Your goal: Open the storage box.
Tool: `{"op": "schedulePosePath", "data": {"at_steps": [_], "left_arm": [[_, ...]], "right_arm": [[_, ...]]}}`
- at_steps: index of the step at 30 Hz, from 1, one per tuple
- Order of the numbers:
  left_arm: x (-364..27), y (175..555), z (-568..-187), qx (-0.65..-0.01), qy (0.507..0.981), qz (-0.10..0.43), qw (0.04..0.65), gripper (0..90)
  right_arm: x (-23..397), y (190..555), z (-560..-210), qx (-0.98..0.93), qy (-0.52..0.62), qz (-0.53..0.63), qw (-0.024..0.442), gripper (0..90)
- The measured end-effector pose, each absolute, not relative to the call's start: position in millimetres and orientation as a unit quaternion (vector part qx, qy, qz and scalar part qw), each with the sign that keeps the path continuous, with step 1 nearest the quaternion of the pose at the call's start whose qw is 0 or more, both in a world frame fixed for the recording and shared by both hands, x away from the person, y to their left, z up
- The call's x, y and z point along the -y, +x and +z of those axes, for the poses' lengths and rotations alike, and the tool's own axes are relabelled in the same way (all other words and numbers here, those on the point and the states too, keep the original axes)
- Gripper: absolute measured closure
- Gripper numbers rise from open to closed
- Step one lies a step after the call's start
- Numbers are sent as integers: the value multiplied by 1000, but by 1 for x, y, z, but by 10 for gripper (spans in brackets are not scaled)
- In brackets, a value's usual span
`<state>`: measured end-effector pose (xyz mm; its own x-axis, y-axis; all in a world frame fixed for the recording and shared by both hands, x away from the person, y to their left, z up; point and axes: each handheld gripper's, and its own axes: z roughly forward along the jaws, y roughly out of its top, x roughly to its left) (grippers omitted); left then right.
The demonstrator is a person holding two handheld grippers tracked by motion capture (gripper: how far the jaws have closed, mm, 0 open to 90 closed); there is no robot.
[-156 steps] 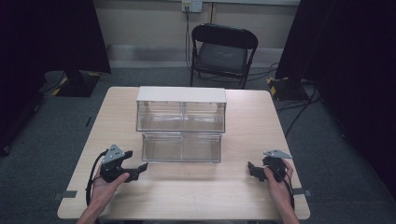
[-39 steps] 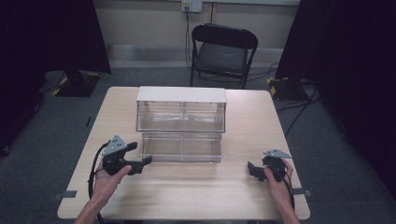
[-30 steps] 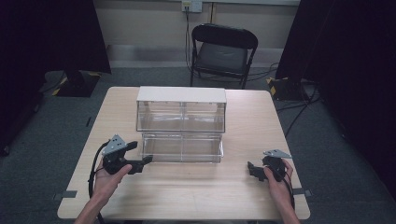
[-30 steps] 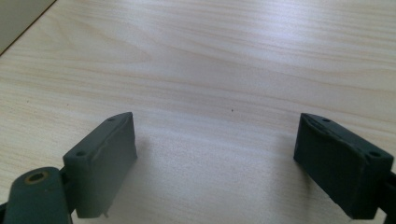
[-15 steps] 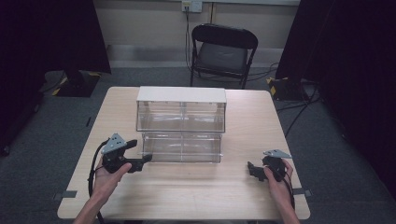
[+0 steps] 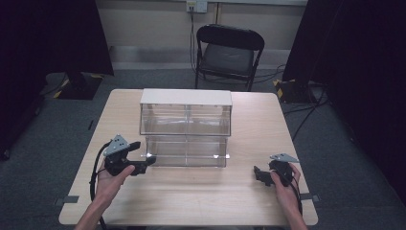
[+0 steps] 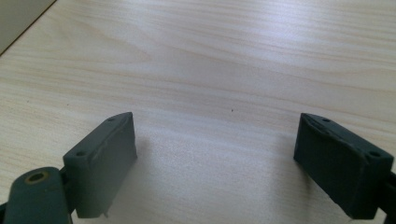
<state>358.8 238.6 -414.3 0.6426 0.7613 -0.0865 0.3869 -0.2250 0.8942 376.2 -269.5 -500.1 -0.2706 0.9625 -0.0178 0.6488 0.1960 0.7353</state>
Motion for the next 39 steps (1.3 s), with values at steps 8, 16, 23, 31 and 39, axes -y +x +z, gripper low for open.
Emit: {"op": "schedulePosePath", "data": {"at_steps": [8,16,23,31,39], "left_arm": [[-238,360,-410,-380,754,192,500,158],[-235,363,-407,-375,758,196,496,158],[-233,365,-407,-375,758,194,497,158],[-234,367,-404,-374,757,195,499,158],[-233,367,-403,-379,752,197,502,155]], "right_arm": [[270,376,-500,-732,550,315,249,122],[269,376,-500,-732,551,315,249,122],[269,376,-500,-732,551,315,249,122],[269,376,-500,-732,551,315,249,122],[269,376,-500,-732,551,315,249,122]]}}
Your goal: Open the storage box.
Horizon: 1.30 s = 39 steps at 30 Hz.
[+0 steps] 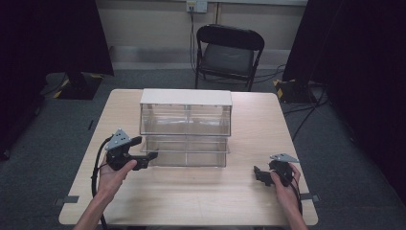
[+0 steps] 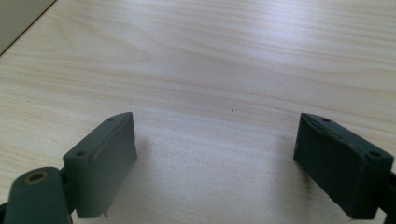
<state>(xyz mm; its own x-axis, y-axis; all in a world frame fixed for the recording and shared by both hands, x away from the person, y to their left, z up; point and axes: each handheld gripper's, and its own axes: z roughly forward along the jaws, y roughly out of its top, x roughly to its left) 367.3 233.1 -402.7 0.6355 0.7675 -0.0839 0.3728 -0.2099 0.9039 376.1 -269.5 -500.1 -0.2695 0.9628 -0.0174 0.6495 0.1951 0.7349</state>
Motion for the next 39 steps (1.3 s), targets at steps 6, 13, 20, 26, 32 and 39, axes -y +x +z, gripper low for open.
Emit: {"op": "schedulePosePath", "data": {"at_steps": [6,13,20,26,32,39], "left_arm": [[-233,368,-402,-378,752,197,503,156],[-232,368,-402,-378,751,199,503,156],[-233,369,-402,-380,749,199,505,156],[-233,369,-402,-379,750,202,504,156],[-233,369,-401,-379,749,202,505,157],[-230,370,-400,-379,749,202,504,157]], "right_arm": [[269,376,-500,-732,551,315,249,122],[269,376,-500,-732,551,315,249,122],[269,376,-500,-732,551,315,249,122],[269,376,-500,-732,551,315,249,122],[269,376,-500,-732,551,315,249,122],[269,376,-500,-732,551,315,249,122]]}}
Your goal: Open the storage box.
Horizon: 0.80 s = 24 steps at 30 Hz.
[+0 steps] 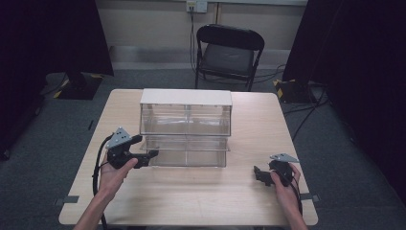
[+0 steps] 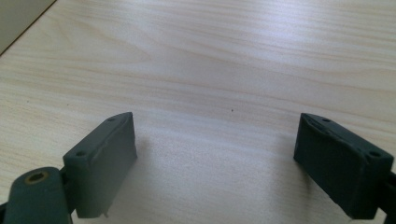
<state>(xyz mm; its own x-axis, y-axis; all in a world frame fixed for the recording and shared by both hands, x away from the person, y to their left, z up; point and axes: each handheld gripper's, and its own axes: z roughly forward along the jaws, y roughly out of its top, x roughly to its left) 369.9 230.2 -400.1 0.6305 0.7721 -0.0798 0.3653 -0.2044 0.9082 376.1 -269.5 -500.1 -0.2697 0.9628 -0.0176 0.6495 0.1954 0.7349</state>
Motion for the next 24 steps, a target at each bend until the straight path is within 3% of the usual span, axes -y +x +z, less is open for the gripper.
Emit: {"op": "schedulePosePath", "data": {"at_steps": [24], "left_arm": [[-226,371,-394,-373,745,205,513,158]], "right_arm": [[270,376,-500,-732,551,315,249,122]]}}
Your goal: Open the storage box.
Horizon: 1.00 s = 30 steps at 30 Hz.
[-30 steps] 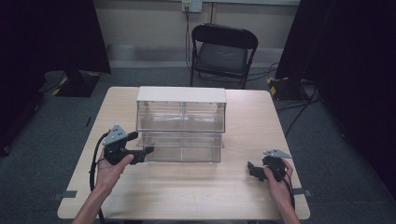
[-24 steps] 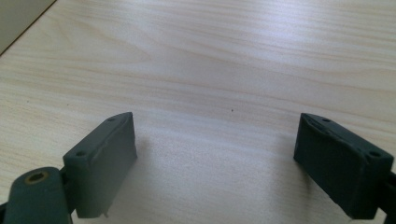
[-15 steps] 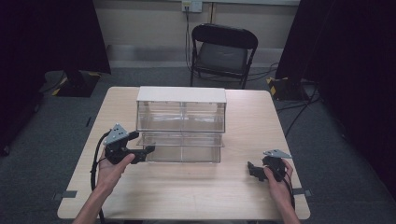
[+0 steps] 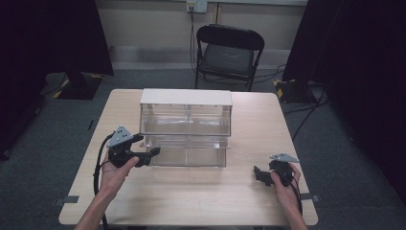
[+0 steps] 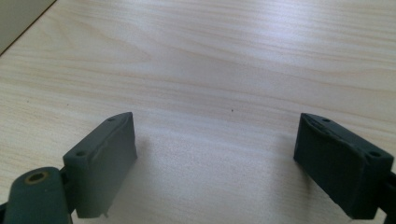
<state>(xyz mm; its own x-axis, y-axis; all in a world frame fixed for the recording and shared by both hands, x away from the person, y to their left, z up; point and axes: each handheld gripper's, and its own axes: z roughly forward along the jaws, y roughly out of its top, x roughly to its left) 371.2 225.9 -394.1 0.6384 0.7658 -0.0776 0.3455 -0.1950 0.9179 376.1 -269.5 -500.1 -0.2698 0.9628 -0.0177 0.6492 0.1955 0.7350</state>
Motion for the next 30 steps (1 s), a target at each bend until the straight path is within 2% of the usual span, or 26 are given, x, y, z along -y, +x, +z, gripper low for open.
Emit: {"op": "schedulePosePath", "data": {"at_steps": [30], "left_arm": [[-223,377,-390,-378,737,203,523,155]], "right_arm": [[270,376,-500,-733,549,315,249,122]]}}
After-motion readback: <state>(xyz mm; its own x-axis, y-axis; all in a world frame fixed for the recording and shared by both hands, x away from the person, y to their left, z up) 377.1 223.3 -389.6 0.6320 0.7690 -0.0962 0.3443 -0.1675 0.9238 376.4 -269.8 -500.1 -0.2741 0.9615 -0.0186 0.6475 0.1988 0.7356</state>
